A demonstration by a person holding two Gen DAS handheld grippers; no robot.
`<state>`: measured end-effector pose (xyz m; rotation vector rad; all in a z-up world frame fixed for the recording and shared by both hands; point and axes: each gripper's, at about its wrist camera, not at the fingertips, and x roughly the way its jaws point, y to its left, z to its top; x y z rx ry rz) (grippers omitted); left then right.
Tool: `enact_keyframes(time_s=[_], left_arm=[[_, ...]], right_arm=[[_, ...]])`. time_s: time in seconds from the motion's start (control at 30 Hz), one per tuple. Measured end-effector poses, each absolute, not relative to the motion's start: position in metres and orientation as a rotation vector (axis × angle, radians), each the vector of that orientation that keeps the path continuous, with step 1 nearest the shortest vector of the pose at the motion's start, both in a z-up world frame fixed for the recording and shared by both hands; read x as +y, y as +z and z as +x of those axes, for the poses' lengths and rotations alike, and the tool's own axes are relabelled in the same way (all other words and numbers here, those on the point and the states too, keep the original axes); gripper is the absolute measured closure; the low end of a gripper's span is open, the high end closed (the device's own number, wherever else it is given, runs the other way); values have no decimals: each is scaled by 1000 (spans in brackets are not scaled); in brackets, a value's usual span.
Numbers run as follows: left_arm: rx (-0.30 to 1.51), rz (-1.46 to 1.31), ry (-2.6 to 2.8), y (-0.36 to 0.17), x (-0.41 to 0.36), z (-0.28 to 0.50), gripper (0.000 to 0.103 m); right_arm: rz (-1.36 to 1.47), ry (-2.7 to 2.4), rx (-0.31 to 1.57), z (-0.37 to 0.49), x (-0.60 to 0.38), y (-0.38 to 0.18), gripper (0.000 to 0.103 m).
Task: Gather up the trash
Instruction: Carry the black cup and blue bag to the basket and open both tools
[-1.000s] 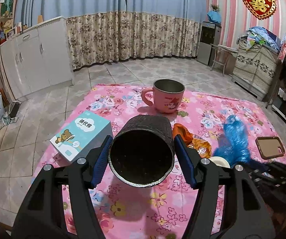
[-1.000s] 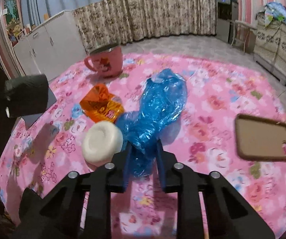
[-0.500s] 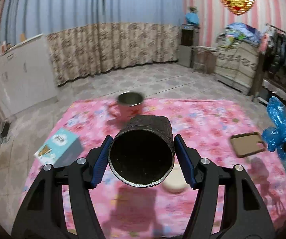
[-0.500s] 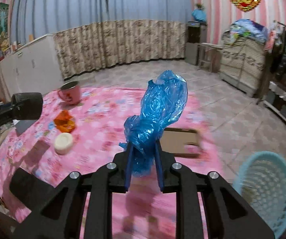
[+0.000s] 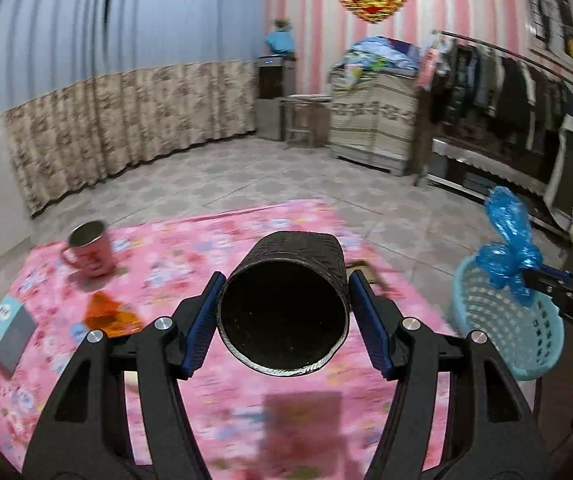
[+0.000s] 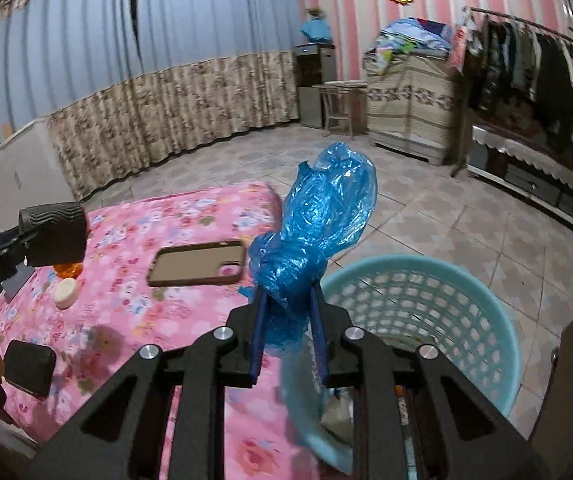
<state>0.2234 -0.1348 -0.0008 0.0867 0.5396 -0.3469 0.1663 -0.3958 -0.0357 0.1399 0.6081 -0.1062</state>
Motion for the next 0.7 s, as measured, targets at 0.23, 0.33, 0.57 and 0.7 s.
enact_keyframes(time_s=[0.23,0.33,0.57,0.7], left_arm=[[564,96,-468,-16,-208,221,41],[577,101,-510,-23,-237,221,41],[574,147,-585,-34,-302,211,41],[587,182,-612,-46,-328,206,41]], right_arm=[[173,-160,614,153,-430,-49,82],[192,-180,622,149,-443,-56,82],[240,-255,642,135,-481,-74,82],[265,-275,650,130,-495,-81,82]])
